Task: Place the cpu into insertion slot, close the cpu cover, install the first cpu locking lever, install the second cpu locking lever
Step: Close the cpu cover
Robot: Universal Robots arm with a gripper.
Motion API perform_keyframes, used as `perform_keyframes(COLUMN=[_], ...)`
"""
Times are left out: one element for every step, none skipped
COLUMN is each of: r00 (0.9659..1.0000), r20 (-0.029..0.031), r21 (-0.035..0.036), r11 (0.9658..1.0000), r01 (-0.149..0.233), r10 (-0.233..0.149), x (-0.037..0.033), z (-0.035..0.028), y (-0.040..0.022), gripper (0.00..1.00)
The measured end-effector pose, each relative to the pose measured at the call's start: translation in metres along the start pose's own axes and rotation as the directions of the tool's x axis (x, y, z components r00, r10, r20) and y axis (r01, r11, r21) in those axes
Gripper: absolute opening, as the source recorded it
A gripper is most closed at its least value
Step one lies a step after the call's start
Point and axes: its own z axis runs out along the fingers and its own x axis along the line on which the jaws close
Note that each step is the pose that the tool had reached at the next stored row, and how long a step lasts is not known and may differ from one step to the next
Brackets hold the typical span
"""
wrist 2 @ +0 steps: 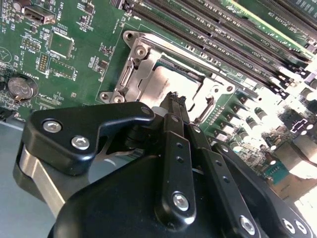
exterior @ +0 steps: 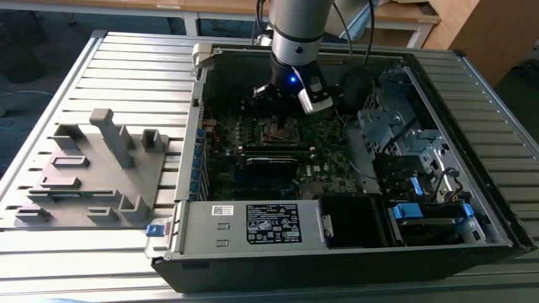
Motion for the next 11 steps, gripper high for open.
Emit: perform_keyframes(r00=[1.0000, 1.0000, 1.0000, 1.0000, 1.0000, 1.0000, 1.0000, 1.0000, 1.0000, 1.0000, 1.0000], r20=[0.0000, 0.0000, -0.0001, 0.0000, 0.0000, 0.0000, 0.0000, 0.0000, 0.0002, 0.0007, 0.0015], r21=[0.0000, -0.0001, 0.0002, 0.0001, 0.0001, 0.0000, 0.0000, 0.0000, 0.0000, 0.0001, 0.0001], r11=[1.0000, 1.0000, 1.0000, 1.0000, 1.0000, 1.0000, 1.0000, 1.0000, 1.0000, 1.0000, 1.0000], r01=[0.000, 0.000, 0.000, 0.000, 0.000, 0.000, 0.000, 0.000, 0.001, 0.004, 0.006], r10=[0.000, 0.000, 0.000, 0.000, 0.000, 0.000, 0.000, 0.000, -0.001, -0.004, -0.006], x=[0.0000, 0.0000, 0.0000, 0.0000, -0.0001, -0.0001, -0.0001, 0.0001, 0.0004, 0.0009, 0.0015], z=[0.0008, 0.0014, 0.0014, 0.0015, 0.0016, 0.0016, 0.0016, 0.0017, 0.0017, 0.0018, 0.0018], y=[-0.0001, -0.0002, -0.0003, -0.0004, -0.0008, -0.0013, -0.0017, -0.0022, -0.0027, -0.0031, -0.0035], gripper=[0.11, 0.11, 0.11, 0.11, 0.11, 0.11, 0.11, 0.11, 0.11, 0.11, 0.11])
